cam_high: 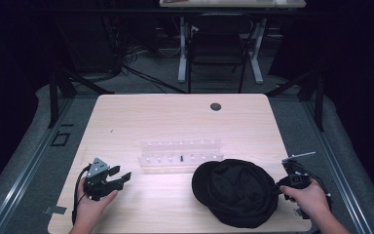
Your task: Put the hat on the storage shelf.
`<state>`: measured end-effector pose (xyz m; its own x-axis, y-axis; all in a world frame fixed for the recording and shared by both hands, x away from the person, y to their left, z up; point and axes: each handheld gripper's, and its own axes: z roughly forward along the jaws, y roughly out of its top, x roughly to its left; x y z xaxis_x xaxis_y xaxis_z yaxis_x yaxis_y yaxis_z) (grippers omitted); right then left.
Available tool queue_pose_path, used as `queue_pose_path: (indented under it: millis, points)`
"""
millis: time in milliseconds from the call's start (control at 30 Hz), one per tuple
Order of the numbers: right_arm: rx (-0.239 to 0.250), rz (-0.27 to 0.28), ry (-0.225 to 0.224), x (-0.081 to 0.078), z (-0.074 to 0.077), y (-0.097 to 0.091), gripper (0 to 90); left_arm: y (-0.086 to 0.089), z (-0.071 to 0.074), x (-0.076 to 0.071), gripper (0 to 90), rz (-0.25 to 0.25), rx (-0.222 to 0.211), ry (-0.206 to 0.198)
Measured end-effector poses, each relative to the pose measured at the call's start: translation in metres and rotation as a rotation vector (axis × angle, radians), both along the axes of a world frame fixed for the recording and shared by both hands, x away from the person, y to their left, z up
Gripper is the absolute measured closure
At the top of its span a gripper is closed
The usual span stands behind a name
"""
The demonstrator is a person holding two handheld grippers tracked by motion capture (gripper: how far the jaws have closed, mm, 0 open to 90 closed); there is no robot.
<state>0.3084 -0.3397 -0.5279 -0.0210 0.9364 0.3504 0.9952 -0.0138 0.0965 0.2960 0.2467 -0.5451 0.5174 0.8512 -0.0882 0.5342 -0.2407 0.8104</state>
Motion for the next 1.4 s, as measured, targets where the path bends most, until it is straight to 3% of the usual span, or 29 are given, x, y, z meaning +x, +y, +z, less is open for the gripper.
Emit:
queue_pose_path:
  millis: [433,633,667,700,867,900,967,1000,1033,1067,1133,1200,1233,1300,1400]
  points:
    - [0.022,0.012,0.017,0.001,0.004,-0.002,87.8,0.0,0.0,0.0,45.5,0.0,-0.003,-0.003]
    - [0.041,-0.007,-0.013,0.0,0.008,-0.002,88.1,0.0,0.0,0.0,45.4,0.002,-0.004,-0.004]
    - [0.038,0.024,0.004,0.0,0.011,-0.003,88.1,0.0,0.0,0.0,45.4,0.002,-0.005,-0.003]
    - [0.045,0.002,-0.014,-0.001,0.011,-0.002,88.1,0.001,0.0,0.0,45.4,0.001,-0.004,-0.003]
    - [0.049,0.025,-0.026,-0.002,0.021,-0.005,88.1,0.0,0.0,0.0,45.4,0.003,-0.003,-0.003]
    - [0.054,-0.012,-0.041,-0.003,0.022,-0.003,88.2,0.0,0.0,0.0,45.3,0.003,-0.003,-0.003]
    - [0.058,0.035,-0.028,-0.002,0.028,-0.006,88.2,0.0,0.0,0.0,45.3,0.003,-0.002,-0.004]
    - [0.061,-0.034,-0.057,-0.005,0.029,-0.001,88.2,0.0,0.0,0.0,45.2,0.003,-0.002,-0.004]
    - [0.061,-0.034,-0.057,-0.005,0.029,-0.001,88.2,0.0,0.0,0.0,45.2,0.004,-0.003,-0.003]
    - [0.073,0.021,-0.035,-0.003,0.033,-0.005,88.1,0.0,0.0,0.0,45.2,0.003,-0.002,-0.003]
    - [0.086,0.016,-0.05,-0.004,0.037,-0.004,88.2,0.0,0.0,0.0,45.2,0.003,-0.001,-0.004]
    - [0.096,0.006,-0.065,-0.004,0.042,-0.003,88.1,0.0,0.0,0.0,45.2,0.003,0.003,-0.003]
    - [0.109,-0.052,-0.1,-0.006,0.042,0.003,88.2,0.0,0.0,0.0,45.2,0.002,0.005,-0.004]
    - [0.1,-0.004,-0.079,-0.004,0.049,0.001,88.1,0.0,0.0,0.0,45.2,0.002,0.003,-0.003]
    - [0.122,0.003,-0.073,-0.004,0.057,0.001,88.1,0.0,0.0,0.0,45.2,0.001,0.004,-0.004]
